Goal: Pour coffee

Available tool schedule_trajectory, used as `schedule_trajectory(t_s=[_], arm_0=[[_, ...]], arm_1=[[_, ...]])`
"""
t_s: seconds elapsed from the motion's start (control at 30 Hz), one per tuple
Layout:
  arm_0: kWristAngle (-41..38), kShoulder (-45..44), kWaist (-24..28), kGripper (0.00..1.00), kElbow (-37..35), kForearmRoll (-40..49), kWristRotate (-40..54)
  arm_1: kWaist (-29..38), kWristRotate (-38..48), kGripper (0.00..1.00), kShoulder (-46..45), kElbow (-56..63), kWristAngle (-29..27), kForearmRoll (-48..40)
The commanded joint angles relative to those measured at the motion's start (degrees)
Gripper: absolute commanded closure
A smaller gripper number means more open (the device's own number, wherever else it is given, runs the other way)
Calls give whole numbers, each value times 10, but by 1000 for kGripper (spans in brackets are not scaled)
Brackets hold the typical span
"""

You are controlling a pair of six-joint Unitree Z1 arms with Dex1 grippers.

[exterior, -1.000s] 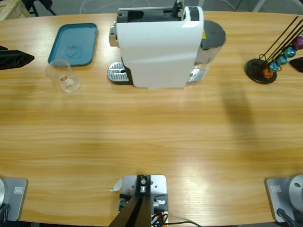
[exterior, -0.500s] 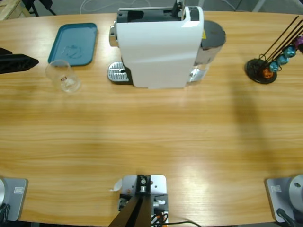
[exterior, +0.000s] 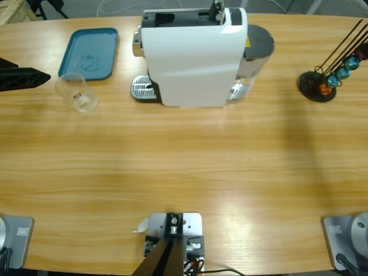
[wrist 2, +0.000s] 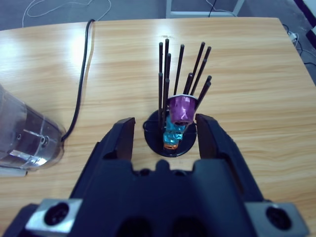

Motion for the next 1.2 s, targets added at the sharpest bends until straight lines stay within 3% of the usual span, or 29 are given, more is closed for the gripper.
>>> schedule_trajectory(t_s=[0.03, 1.2], arm_0=[[-9, 16, -6, 59, 18, 3, 8], [-9, 10, -8, 59, 20, 3, 9]], arm_1=[[-23, -6, 483, 38, 17, -7, -25], [-56, 6, 487, 95, 30, -3, -71]])
